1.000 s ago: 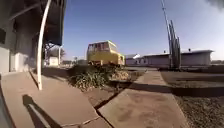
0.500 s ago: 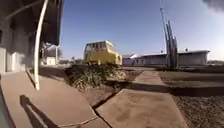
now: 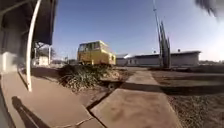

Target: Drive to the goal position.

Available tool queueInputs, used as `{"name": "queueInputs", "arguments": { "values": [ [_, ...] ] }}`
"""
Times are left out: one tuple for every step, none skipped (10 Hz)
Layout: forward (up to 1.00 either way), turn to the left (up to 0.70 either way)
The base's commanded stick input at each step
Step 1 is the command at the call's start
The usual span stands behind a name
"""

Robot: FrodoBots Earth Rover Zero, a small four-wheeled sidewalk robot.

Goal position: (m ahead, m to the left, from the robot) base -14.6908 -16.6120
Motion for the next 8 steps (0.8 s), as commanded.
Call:
{"name": "queueInputs", "arguments": {
  "values": [
    [0.45,-0.27],
    [0.45,-0.27],
    [0.45,-0.27],
    [0.45,-0.27],
    [0.45,-0.27],
    [0.45,-0.27],
    [0.45,-0.27],
    [0.45,-0.27]
  ]
}}
